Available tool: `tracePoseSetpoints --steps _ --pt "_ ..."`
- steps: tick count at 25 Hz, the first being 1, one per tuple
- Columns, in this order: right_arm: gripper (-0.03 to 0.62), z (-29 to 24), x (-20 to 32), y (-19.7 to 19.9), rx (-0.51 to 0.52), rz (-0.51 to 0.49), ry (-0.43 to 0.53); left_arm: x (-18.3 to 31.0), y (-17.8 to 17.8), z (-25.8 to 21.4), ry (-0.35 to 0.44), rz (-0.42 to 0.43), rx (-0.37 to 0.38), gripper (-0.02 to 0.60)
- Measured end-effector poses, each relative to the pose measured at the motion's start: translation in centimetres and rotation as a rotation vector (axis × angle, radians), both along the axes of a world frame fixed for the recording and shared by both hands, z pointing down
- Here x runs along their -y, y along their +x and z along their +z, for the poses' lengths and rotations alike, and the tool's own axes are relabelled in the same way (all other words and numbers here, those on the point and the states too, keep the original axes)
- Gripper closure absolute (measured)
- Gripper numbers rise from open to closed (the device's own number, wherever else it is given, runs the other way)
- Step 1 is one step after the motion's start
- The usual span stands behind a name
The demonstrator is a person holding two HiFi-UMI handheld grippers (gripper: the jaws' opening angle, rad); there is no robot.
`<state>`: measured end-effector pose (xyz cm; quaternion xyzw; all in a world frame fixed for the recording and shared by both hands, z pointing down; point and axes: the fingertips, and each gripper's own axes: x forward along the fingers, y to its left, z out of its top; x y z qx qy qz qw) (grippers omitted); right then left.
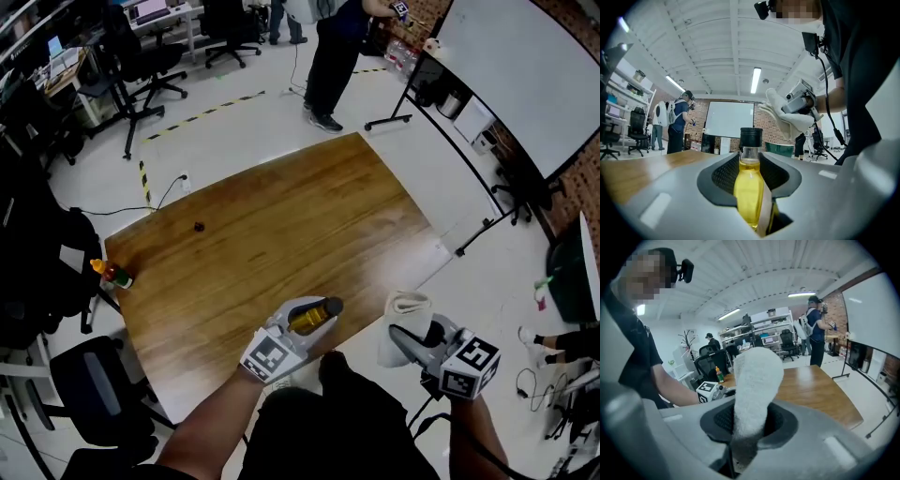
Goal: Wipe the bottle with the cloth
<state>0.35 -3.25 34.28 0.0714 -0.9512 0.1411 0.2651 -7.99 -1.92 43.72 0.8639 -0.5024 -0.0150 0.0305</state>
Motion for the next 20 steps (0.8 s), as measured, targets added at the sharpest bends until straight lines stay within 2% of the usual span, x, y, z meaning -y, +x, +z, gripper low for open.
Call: tracePoseSetpoints --steps 3,5,9,13,16,18,20 --pt "0.522 0.2 -0.1 3.1 -0.003 0.040 -0.016 0.6 0.6 -0.2 -0.024 0.028 0.050 0.409" --pt "0.522 0.6 0.0 4.9 -0.005 0.045 -0.043 0.8 1.1 0.0 -0.062 0.037 0.082 0.368" --pt "0.522 0.7 1.6 6.7 0.037 0.036 -0.101 0.5 1.3 -0.5 -0.103 -0.031 0.103 0.341" --pt "0.522 1.2 4.2 6.9 0.105 -0.028 -0.148 -0.3 0.9 -2.3 -0.122 -0.189 0.095 0.336" --pt "0.522 1.6 5.1 6.7 0.163 -0.064 -0.253 -1.9 0.2 -3.1 -0.156 -0.354 0.085 0.337" --pt "0.522 1.4 4.7 6.7 0.179 -0.124 -0.307 -3.9 0.0 -3.4 -0.201 -0.487 0.047 0.344" --pt "0.522 0.9 4.2 7.5 0.196 -0.204 -0.307 -5.9 1.0 -3.8 -0.253 -0.610 -0.008 0.392"
